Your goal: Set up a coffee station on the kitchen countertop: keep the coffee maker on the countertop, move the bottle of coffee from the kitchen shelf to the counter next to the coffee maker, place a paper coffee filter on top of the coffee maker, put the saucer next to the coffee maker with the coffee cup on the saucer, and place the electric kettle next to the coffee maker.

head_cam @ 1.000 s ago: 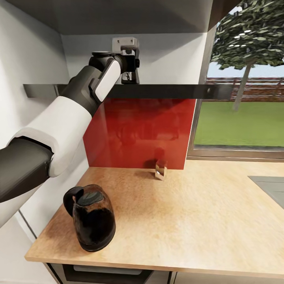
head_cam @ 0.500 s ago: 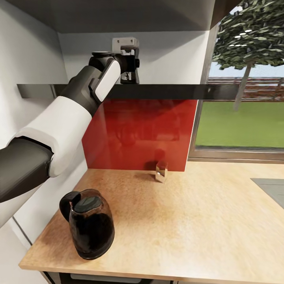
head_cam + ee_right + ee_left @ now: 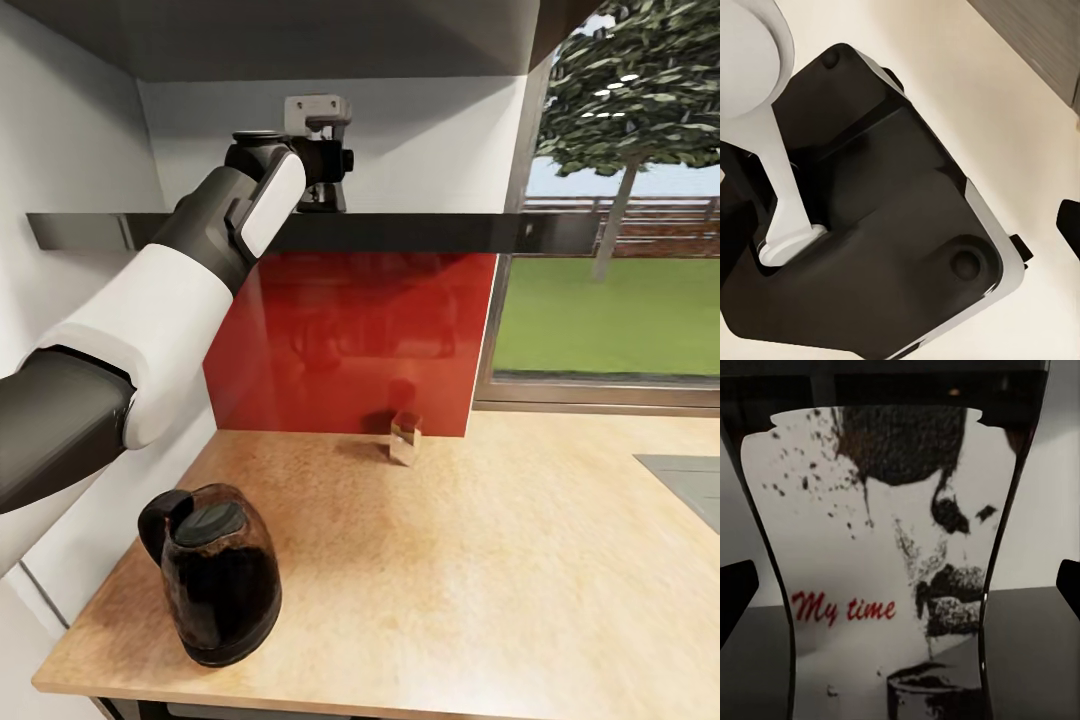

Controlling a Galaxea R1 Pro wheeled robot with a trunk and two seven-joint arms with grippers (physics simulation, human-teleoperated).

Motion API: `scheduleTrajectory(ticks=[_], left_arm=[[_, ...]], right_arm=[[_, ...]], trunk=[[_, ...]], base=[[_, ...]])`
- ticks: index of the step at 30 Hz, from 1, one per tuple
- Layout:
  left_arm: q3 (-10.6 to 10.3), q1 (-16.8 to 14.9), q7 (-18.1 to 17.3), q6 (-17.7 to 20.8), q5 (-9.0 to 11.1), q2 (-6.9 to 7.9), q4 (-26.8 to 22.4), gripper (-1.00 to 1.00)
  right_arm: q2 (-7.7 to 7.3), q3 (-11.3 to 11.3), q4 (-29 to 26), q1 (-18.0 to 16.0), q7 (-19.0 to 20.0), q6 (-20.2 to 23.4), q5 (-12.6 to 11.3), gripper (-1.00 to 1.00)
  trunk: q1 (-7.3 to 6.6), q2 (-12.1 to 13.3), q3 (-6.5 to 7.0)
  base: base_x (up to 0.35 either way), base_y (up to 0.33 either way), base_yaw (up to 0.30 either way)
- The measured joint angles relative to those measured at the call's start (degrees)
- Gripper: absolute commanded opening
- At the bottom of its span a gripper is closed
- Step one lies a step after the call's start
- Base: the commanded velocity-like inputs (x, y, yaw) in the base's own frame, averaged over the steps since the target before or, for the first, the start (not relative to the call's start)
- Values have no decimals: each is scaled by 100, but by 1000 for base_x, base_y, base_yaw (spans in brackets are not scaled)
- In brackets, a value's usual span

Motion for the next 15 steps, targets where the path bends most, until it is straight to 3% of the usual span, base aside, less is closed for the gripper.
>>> scheduleTrajectory(ticks=[15], left_arm=[[1, 0, -4, 1, -3, 0, 10, 100]], right_arm=[[0, 0, 0, 0, 0, 0, 0, 100]], trunk=[[0, 0, 0]], base=[[44, -1, 0]])
